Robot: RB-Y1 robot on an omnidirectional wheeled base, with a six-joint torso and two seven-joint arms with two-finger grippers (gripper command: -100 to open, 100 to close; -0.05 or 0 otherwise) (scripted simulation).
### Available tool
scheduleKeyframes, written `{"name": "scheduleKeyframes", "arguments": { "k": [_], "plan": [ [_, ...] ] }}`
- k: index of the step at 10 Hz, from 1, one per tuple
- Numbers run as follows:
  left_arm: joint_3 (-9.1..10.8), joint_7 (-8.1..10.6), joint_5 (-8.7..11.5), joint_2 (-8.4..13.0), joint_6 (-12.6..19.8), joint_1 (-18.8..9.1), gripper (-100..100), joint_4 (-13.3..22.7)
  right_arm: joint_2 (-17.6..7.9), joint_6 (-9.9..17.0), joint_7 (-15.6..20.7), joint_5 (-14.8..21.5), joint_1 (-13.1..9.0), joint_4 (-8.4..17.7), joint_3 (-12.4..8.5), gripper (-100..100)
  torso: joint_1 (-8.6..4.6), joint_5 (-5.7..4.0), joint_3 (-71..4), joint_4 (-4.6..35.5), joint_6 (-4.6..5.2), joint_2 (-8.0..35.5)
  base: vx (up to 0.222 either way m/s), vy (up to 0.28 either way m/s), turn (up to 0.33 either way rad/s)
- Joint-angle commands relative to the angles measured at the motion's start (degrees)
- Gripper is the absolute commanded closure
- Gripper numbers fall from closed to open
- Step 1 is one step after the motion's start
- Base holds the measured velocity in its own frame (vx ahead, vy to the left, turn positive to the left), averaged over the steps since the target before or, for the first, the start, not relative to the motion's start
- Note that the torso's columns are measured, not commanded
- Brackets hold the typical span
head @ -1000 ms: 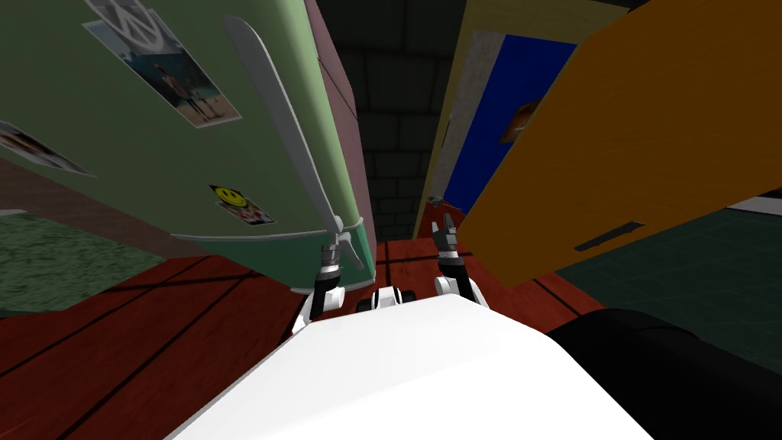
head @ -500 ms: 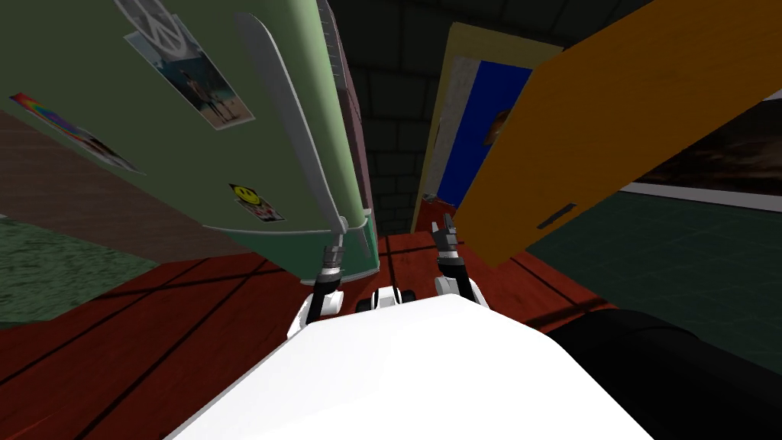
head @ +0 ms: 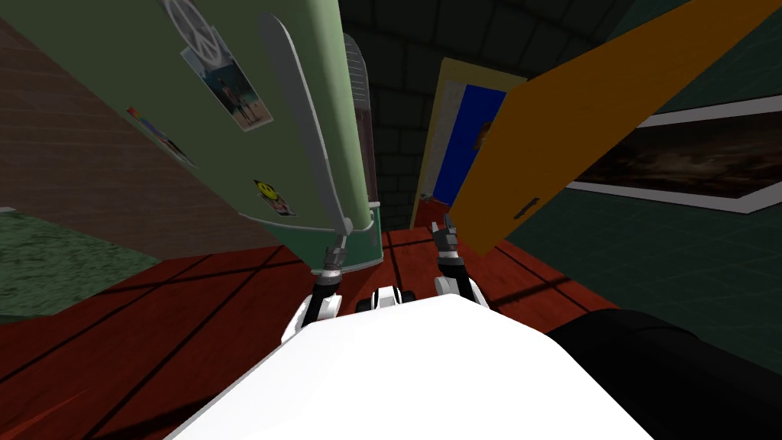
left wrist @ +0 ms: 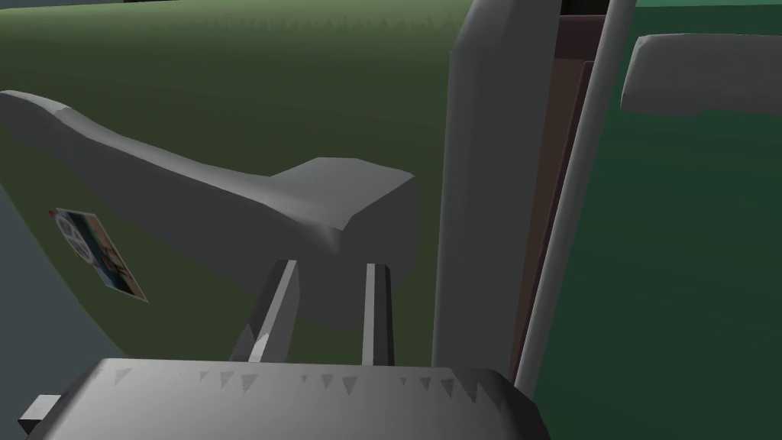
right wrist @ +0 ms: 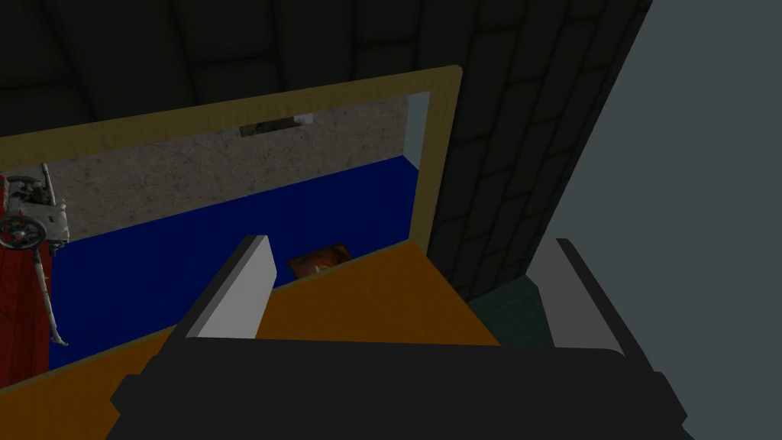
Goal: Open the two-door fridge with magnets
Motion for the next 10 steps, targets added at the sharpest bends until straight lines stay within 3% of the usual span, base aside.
{"name": "scheduleKeyframes", "arguments": {
  "k": [1,3,10],
  "plan": [
    [-1.0,0.96,-0.23,1.17,-0.65,0.82,100,-0.74,0.01,0.0,0.0,0.0,0.01,0.0,0.01,0,-0.21,0.06,0.0,-0.24,0.06,-0.17,-0.085,0.118,-0.064],
    [-1.76,1.8,-0.39,2.26,-1.39,1.43,100,-1.53,-0.01,0.0,0.0,0.0,0.0,0.0,0.0,0,0.48,0.32,0.28,-0.31,0.08,0.27,-0.145,0.235,-0.108],
    [-5.53,6.03,-1.16,7.74,-5.08,4.49,100,-5.46,0.0,0.0,0.0,0.0,0.0,0.01,0.0,0,0.52,0.24,-0.04,-0.09,-0.14,-0.12,-0.161,0.213,-0.068]
  ]
}}
